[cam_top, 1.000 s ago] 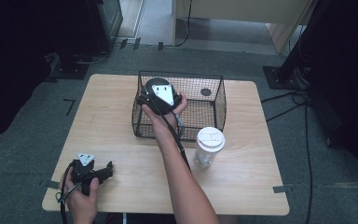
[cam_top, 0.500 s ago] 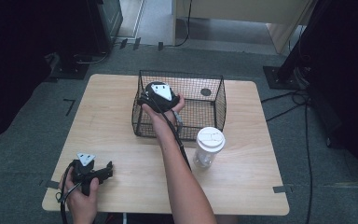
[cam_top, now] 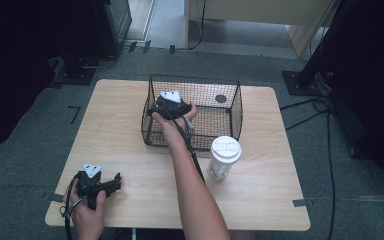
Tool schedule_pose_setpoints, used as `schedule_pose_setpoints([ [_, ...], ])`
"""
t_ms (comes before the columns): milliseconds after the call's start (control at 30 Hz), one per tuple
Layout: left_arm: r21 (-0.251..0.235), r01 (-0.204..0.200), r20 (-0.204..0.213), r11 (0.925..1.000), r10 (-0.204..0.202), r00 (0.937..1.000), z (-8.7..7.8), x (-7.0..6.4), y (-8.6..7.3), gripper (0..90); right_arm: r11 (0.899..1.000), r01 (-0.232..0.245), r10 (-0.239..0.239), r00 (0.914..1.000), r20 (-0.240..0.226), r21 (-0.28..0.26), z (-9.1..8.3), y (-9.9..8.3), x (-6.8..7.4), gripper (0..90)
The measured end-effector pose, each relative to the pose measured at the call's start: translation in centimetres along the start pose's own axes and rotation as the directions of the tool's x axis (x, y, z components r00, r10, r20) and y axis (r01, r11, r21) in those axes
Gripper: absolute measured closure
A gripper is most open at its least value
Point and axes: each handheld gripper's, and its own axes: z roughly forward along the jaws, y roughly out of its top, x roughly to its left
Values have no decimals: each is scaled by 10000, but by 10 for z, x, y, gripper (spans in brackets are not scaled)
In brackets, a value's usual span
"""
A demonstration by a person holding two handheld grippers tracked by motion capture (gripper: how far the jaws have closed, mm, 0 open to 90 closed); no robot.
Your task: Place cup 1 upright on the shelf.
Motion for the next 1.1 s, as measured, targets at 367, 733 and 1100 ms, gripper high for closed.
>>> schedule_pose_setpoints([
  [367,5,-1,-1,10000,1,10000,0,0,0,87,9987,175,-158,9992,-371,476,-2,1,-5,44],
  [733,6,-2,-4,10000,2,10000,0,0,0,87,9986,506,-497,9975,-501,175,-12,3,-4,0],
  [1100,0,-4,-7,10000,4,10000,0,0,0,87,9981,492,-494,9988,-44,-373,-40,8,-2,0],
])
